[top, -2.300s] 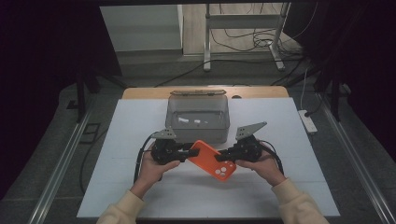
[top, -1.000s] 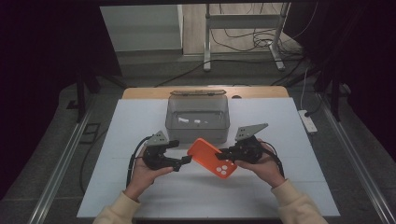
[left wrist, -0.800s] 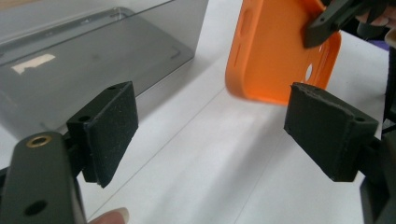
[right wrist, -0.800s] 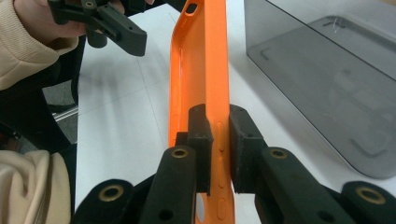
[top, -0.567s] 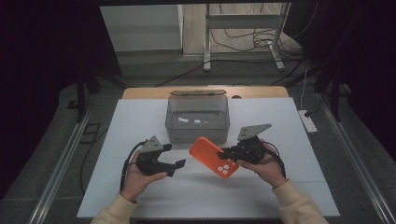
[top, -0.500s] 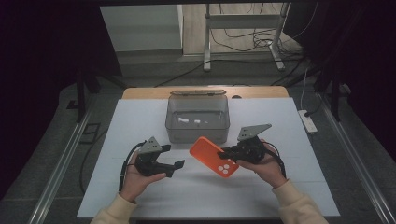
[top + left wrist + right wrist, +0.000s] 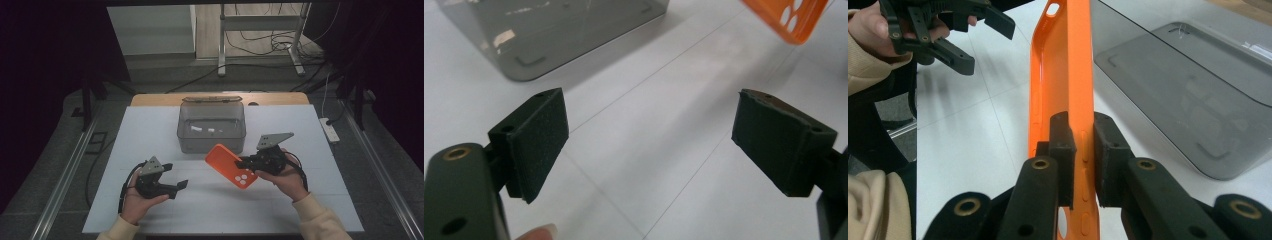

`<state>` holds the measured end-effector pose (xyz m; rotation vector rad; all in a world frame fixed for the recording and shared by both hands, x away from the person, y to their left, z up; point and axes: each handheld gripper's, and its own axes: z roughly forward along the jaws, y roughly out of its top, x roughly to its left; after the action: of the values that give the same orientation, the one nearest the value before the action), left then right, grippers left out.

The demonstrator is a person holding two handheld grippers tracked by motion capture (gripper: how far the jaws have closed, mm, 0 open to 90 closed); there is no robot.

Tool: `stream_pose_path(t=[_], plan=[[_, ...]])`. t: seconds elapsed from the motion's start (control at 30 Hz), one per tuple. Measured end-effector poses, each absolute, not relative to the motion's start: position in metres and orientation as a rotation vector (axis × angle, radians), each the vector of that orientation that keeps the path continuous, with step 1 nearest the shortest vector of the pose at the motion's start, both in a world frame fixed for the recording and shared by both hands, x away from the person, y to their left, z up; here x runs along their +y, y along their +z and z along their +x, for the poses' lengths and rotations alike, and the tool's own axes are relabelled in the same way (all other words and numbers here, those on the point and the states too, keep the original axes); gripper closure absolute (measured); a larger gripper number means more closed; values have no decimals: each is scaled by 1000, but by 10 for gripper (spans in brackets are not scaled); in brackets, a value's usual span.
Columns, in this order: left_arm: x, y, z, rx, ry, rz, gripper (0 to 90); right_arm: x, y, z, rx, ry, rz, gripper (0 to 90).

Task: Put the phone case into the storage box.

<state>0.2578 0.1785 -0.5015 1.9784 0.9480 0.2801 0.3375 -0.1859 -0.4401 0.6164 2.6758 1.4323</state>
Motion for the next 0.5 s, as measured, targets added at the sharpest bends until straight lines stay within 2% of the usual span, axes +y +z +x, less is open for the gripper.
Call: stream_pose_path(t=[0.5], plan=[[196, -513, 251, 1013, 325, 1953, 146, -186, -437, 336, 2670, 1411, 646, 807]])
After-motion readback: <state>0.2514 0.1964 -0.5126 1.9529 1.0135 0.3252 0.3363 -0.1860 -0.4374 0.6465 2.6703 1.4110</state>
